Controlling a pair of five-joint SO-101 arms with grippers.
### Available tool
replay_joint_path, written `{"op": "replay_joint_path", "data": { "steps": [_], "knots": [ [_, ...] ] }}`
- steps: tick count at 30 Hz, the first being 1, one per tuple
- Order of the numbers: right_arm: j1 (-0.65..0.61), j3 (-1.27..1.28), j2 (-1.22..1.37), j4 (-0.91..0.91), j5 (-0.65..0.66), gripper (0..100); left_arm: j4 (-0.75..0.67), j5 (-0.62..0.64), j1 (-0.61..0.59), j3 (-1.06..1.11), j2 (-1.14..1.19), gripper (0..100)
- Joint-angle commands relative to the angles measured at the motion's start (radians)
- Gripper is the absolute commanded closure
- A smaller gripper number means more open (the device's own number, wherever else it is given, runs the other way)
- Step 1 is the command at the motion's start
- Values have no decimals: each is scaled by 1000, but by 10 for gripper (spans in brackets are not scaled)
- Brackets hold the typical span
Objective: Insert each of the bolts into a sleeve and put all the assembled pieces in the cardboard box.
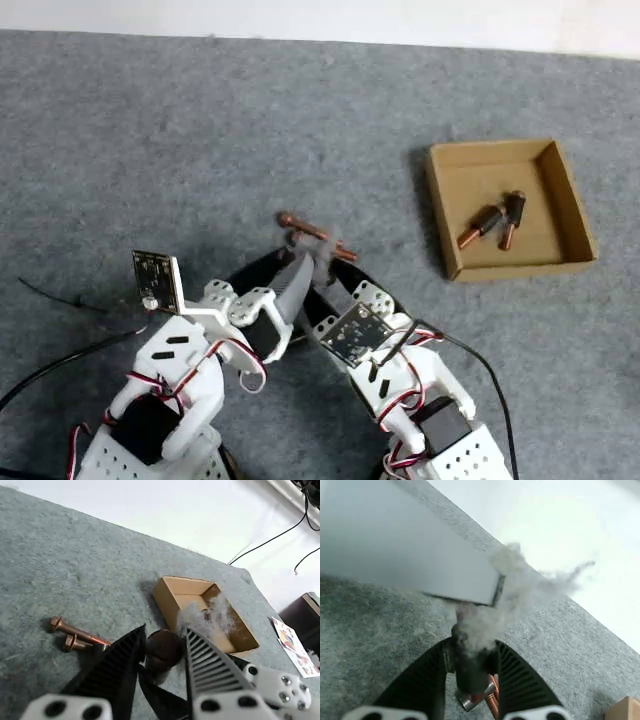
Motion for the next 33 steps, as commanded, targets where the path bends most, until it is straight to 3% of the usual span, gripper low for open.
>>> {"op": "replay_joint_path", "data": {
  "steps": [1,7,10,14,20,26,28,31,33],
  "knots": [
    [18,114,-21,-2,8,994,9,-15,28,-4,-10,966],
    [18,114,-21,-2,8,994,38,-11,27,33,-12,637],
    [19,114,-21,-2,8,994,38,-9,4,50,-12,579],
    [41,114,-21,-4,8,994,-3,87,-127,36,-13,622],
    [82,113,-21,-7,6,994,-115,364,-521,16,-13,695],
    [157,114,-21,-35,-2,994,-245,356,-561,81,-10,918],
    [176,114,-21,-36,-2,994,-307,279,-559,108,-10,998],
    [228,114,-21,-77,-17,994,-382,189,-565,163,-12,992],
    [277,108,-21,-99,-104,994,-396,170,-575,196,-12,995]
  ]
}}
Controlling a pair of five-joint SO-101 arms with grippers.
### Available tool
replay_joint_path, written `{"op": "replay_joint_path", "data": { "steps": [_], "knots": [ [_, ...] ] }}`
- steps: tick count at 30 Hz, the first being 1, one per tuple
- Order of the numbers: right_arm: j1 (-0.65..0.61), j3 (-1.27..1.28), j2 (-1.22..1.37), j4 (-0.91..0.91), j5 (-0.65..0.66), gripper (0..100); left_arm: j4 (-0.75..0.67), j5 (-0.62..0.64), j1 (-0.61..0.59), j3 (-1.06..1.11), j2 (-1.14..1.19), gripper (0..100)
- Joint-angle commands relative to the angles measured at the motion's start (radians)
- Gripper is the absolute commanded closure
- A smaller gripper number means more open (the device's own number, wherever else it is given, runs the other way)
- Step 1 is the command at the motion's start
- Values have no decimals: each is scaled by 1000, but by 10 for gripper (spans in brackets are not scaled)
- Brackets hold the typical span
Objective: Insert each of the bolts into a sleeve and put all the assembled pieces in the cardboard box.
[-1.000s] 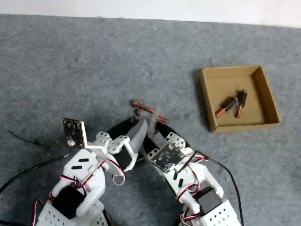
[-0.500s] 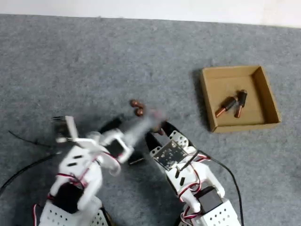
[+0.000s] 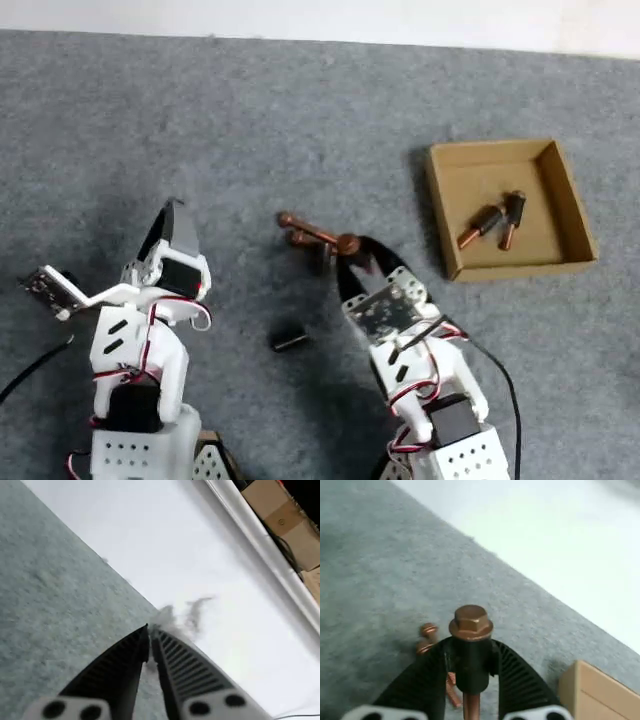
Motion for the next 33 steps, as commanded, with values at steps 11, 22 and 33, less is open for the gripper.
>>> {"op": "replay_joint_path", "data": {
  "steps": [11,22,33],
  "knots": [
    [352,-7,131,-254,-161,994,-64,-60,-24,87,-12,995],
    [661,-878,1300,-340,-422,994,-48,-60,-19,87,-7,994],
    [699,-1828,2103,269,-443,991,-14,-61,-19,87,-8,994]
  ]
}}
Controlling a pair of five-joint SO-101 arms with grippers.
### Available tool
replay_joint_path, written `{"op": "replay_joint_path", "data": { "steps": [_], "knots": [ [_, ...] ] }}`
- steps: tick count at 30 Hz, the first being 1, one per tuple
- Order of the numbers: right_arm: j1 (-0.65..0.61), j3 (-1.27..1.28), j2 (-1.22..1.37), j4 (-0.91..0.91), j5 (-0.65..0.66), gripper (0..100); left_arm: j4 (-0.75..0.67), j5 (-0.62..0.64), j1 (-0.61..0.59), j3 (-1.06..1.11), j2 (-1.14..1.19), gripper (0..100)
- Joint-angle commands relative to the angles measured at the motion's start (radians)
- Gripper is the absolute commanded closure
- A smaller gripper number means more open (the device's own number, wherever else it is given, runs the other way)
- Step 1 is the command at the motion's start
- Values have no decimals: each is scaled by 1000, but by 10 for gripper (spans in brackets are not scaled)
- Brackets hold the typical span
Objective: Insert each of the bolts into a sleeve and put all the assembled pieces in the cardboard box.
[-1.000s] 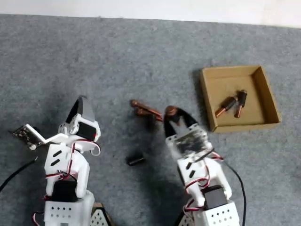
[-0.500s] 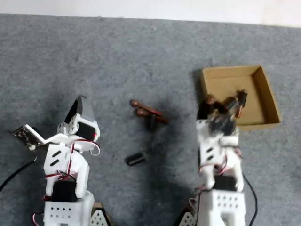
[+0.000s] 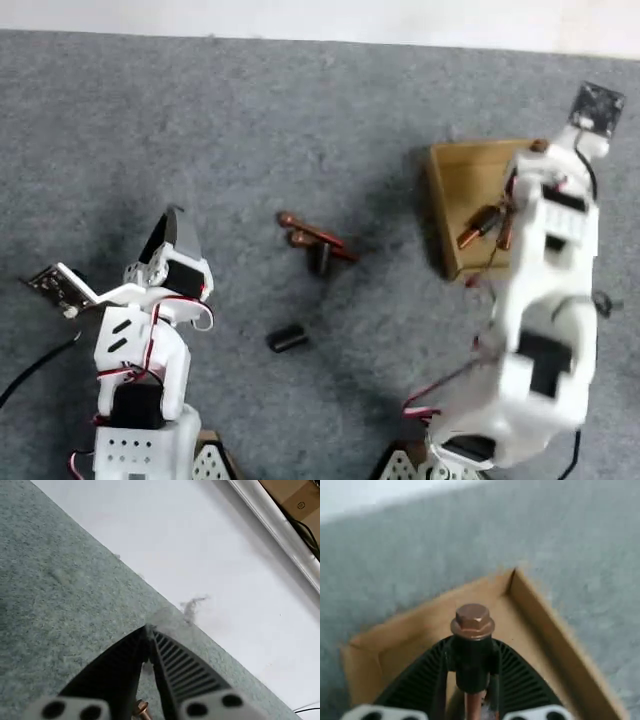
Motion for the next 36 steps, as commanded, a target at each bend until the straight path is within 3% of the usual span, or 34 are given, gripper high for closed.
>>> {"op": "replay_joint_path", "data": {
  "steps": [1,3,8,10,16,22,36],
  "knots": [
    [-1,-380,157,234,-8,985,2,-9,-12,19,-10,994],
    [-5,-509,234,341,-6,929,2,-9,-12,19,-10,994],
    [-28,-759,378,621,-6,625,2,-9,-12,19,-8,994],
    [-38,-834,397,723,-6,576,2,-9,-12,19,-8,994],
    [-113,-1050,363,981,-14,615,2,-9,-15,19,-8,992],
    [-285,-1222,334,1236,-14,654,2,-9,-24,19,-8,993],
    [-567,-1155,228,1242,-43,656,2,-9,-56,19,-8,993]
  ]
}}
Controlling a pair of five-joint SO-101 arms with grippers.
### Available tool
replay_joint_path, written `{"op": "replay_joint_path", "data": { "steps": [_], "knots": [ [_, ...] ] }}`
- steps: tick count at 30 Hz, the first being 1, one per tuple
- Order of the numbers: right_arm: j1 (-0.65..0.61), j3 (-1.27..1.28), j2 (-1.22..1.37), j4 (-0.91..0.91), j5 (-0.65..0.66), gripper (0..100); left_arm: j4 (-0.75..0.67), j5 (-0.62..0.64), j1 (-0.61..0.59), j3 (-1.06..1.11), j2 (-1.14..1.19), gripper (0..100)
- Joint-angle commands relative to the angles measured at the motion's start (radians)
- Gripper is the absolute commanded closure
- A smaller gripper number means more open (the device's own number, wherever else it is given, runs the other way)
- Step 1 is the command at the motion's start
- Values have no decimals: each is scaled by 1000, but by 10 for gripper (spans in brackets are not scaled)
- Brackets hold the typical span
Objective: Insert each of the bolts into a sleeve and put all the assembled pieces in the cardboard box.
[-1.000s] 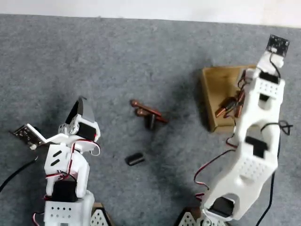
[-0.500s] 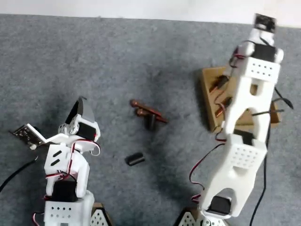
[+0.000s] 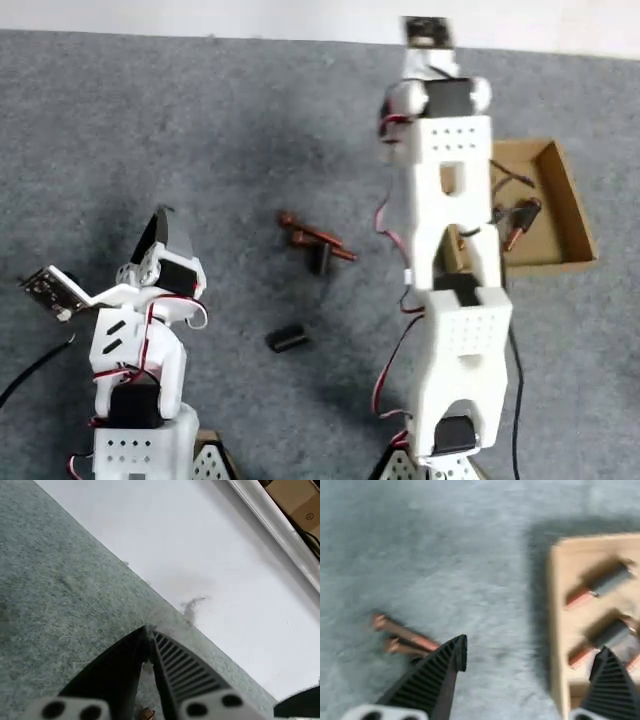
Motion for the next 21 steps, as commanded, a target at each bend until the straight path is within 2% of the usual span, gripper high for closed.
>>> {"op": "replay_joint_path", "data": {
  "steps": [1,9,12,16,19,21],
  "knots": [
    [-47,31,-180,19,-9,656,2,-9,-10,19,-8,992],
    [-44,423,-607,15,-3,656,2,-9,-10,19,-7,991],
    [-44,630,-785,-28,55,656,2,-9,-16,19,-7,990],
    [-44,970,-1032,-154,77,656,2,-11,-16,19,-7,990],
    [-44,1241,-1202,-315,87,656,3,-57,-16,19,-7,993],
    [-45,1406,-1305,-423,141,656,3,-71,-16,19,-7,993]
  ]
}}
